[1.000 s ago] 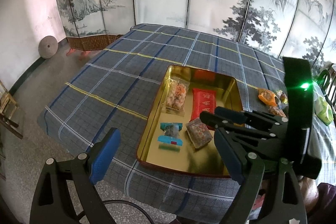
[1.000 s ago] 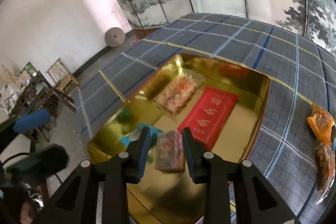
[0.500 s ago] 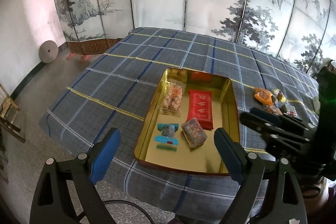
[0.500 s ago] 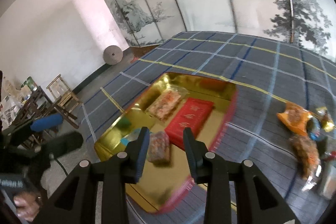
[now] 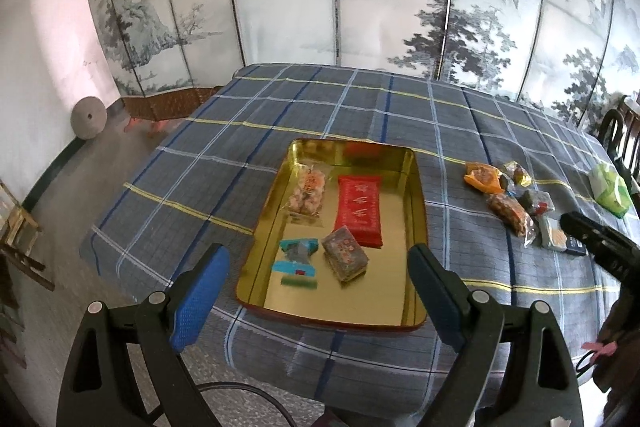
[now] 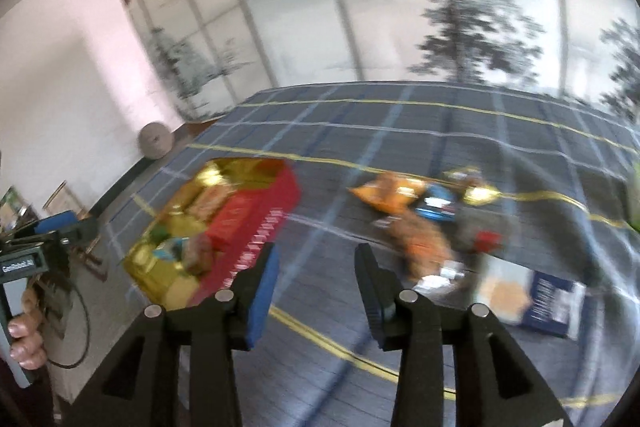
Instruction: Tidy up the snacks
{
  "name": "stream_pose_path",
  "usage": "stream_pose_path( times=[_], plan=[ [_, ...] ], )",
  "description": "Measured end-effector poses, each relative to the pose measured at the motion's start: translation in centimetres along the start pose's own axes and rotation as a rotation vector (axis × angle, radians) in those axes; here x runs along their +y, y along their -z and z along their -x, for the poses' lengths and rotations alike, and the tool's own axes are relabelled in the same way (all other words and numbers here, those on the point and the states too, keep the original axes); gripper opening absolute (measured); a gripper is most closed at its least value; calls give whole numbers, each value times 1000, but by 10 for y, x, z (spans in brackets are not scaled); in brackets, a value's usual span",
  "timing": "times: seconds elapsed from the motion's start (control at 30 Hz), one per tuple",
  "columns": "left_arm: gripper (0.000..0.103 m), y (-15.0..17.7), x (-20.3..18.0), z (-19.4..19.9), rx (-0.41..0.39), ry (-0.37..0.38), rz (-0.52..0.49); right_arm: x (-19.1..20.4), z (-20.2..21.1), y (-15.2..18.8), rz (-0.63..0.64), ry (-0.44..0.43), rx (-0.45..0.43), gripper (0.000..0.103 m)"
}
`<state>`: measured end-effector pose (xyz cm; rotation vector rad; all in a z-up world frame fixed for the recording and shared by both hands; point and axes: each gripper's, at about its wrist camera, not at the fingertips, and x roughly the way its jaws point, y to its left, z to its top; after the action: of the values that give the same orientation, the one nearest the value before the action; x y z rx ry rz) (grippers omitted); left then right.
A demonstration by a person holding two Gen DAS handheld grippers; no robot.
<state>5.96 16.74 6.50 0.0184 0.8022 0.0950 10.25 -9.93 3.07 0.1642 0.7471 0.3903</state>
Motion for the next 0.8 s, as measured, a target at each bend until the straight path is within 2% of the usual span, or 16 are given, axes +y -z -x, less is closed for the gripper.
stream_pose_path(
  times=[0.37,0.53,0.67,0.8],
  plan=[
    [90,-4,-42,12,-24,-12,-91,-105,49,23,-168,180,-53,44],
    [91,-4,-67,14,-24,-13,-143,-143,60,36,-222,245,-56,50],
    [91,-4,-83,10,11,23,-165,-167,70,43,-242,302,-67,55],
    [91,-5,-103,0,80,88,-191,-189,79,50,-230,406,-71,58]
  ],
)
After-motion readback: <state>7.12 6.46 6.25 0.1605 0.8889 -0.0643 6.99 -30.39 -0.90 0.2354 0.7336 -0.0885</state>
